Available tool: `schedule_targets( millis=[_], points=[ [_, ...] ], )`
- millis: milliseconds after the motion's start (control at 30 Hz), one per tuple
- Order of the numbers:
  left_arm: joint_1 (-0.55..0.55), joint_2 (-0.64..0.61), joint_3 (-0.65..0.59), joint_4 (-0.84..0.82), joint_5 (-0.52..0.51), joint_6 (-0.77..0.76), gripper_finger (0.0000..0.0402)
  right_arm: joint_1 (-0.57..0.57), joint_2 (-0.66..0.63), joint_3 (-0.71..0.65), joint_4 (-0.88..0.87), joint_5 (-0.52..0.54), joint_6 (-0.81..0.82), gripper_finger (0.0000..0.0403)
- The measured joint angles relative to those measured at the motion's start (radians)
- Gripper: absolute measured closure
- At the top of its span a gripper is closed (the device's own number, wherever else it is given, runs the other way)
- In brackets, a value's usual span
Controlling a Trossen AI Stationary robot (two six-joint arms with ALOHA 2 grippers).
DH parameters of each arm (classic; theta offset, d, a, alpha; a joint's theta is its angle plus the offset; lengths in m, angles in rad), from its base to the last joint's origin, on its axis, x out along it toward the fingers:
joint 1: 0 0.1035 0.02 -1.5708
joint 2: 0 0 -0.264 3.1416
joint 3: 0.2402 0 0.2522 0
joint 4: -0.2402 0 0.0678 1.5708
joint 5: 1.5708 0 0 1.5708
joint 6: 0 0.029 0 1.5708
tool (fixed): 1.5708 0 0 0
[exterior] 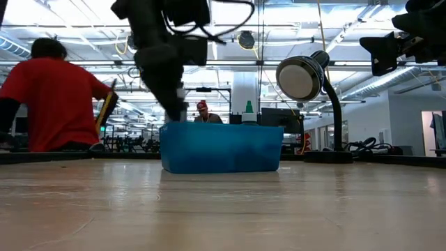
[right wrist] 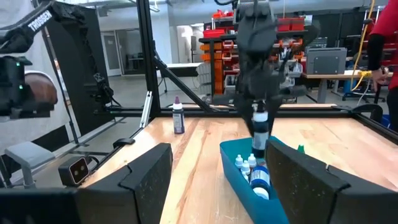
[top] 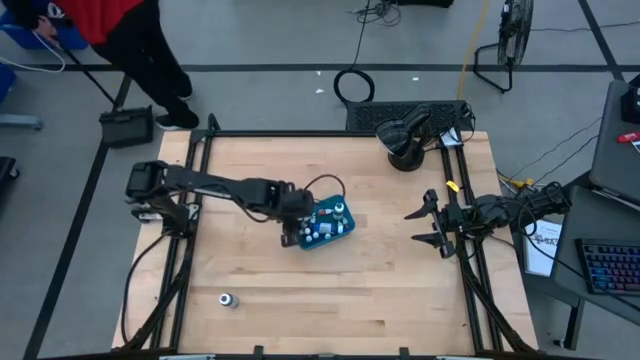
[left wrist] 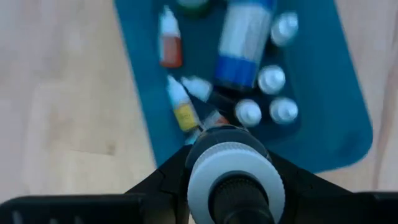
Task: Pick & Place food coloring
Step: Put the black food coloring bottle into the blue bin, then put the purple food coloring bottle into the blue bin
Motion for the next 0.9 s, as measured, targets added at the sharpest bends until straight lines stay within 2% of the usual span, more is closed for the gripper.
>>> schedule_targets(
  millis=[400, 467, 667, 900],
  points=[
    [-0.002, 0.088, -0.005, 0.030, 0.030, -0.027, 0.0264, 0.000, 0.002, 0.000, 0.000, 0.000, 0.000, 0.0157],
    [-0.002, 0.089, -0.006, 0.030, 0.031, -0.037, 0.0240, 0.000, 0.002, 0.000, 0.000, 0.000, 0.000, 0.0158],
    [-0.003, 0.099, -0.014, 0.024, -0.012, -0.047, 0.0131, 0.000, 0.002, 0.000, 0.000, 0.000, 0.000, 0.0159],
    [-0.003, 0.096, -0.012, 0.042, -0.072, -0.026, 0.0075, 0.000, 0.002, 0.000, 0.000, 0.000, 0.000, 0.0160]
  ],
)
